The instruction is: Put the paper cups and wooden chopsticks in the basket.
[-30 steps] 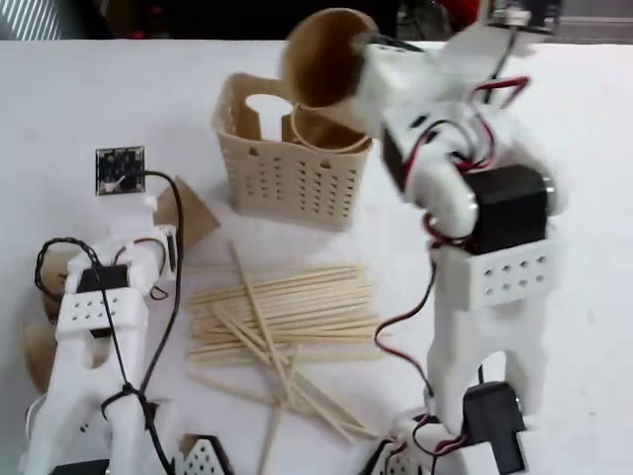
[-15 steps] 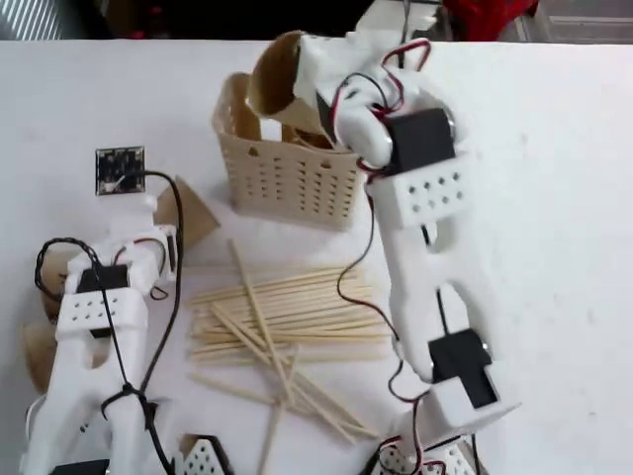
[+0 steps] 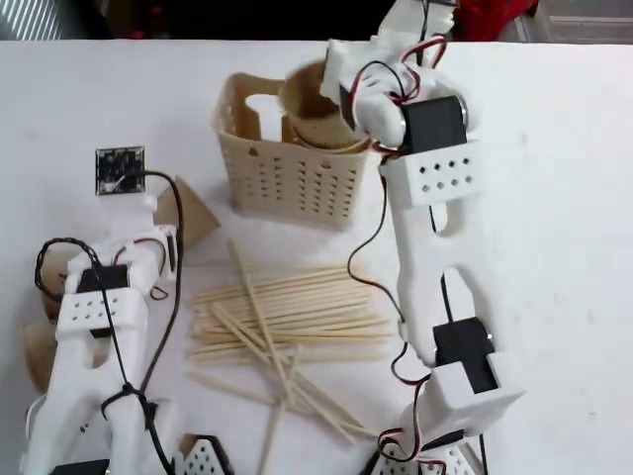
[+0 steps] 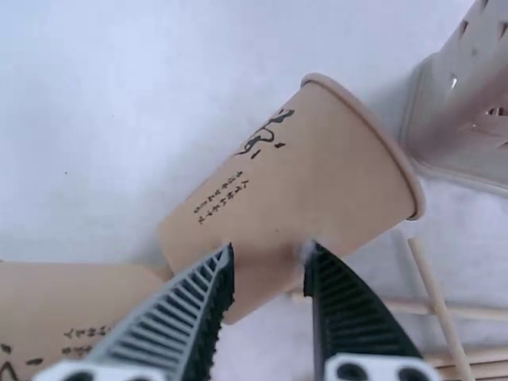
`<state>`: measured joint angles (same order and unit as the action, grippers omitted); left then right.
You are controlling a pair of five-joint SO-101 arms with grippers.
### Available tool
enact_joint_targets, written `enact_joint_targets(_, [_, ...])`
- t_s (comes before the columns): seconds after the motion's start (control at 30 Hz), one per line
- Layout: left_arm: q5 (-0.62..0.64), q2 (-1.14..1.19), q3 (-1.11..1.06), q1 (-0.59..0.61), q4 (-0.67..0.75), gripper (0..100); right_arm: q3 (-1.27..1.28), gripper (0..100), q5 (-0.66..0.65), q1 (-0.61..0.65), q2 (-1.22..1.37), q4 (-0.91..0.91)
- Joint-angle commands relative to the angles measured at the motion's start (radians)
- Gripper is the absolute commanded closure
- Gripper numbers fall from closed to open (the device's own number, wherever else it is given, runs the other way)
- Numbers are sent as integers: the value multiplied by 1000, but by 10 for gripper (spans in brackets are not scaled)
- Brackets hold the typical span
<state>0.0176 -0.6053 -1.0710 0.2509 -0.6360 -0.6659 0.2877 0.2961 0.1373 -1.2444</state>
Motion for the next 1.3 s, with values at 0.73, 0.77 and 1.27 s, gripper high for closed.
enact_joint_targets(0.73, [9, -35, 5, -7, 20, 842, 160, 712, -433, -555, -288, -469])
enact_joint_targets(0.77, [9, -35, 5, -7, 20, 842, 212, 693, -500, -555, -298, -469])
enact_joint_targets(1.27, [9, -30, 5, -2, 20, 842, 471, 740, -852, -516, -357, -470])
